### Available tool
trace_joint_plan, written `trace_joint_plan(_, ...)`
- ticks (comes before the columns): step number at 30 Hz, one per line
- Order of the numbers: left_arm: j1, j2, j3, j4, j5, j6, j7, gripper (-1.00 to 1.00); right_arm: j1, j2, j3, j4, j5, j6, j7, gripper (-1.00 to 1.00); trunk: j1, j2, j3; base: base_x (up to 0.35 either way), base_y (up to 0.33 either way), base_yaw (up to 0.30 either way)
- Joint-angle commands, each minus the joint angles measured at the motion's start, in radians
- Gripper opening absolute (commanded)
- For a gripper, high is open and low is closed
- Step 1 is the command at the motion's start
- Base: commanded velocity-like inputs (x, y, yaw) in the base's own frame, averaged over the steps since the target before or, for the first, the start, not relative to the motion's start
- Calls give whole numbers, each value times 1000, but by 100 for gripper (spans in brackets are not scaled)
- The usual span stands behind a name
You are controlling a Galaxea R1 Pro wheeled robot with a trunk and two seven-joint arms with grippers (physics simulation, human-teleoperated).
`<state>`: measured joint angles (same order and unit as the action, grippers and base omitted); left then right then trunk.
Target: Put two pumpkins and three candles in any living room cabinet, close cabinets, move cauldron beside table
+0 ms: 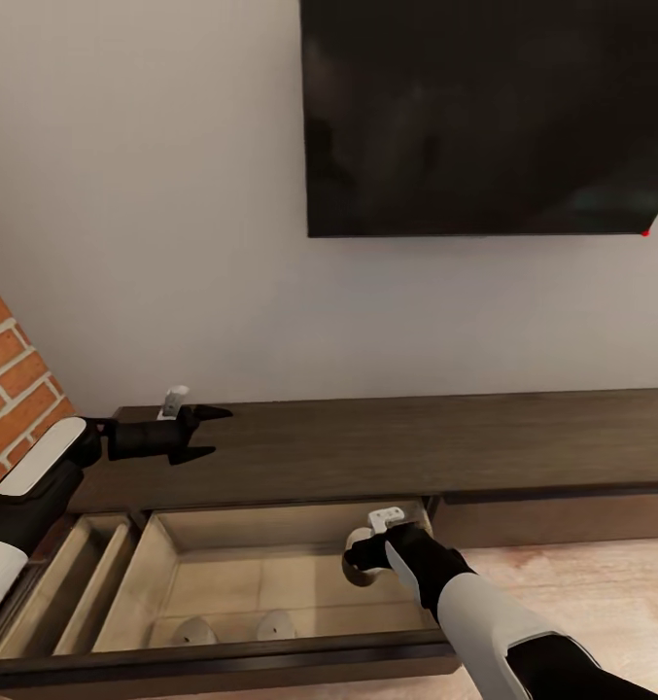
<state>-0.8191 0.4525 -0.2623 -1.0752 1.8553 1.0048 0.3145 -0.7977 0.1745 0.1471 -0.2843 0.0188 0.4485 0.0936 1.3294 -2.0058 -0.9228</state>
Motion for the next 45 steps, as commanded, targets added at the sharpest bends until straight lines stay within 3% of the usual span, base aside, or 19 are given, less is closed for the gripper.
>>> trace_joint_plan(1, 0, 0, 0, 0, 0, 0, 0, 100, 0, 0, 0, 0, 0, 0, 0, -100, 0, 0, 0, 0, 262, 0)
trace_joint_plan(10, 0, 0, 0, 0, -1, 0, 0, 100, 18, 0, 1, 60, 0, -58, -9, -100, 0, 0, 0, 0, 93, 0)
trace_joint_plan(28, 0, 0, 3, -10, 2, 0, -3, 100, 18, 0, 0, 102, 0, -79, -8, -100, 0, 0, 0, 0, 1, 0)
trace_joint_plan(40, -1, 0, 5, -14, 3, -1, -2, 100, 18, 0, 2, 100, 1, -80, -3, -100, 46, -84, -38, 0, 0, 0)
trace_joint_plan(45, -1, 0, 5, -14, 2, -2, -2, 100, 17, 0, 1, 98, 0, -121, -2, -100, 65, -119, -53, 0, 0, 0)
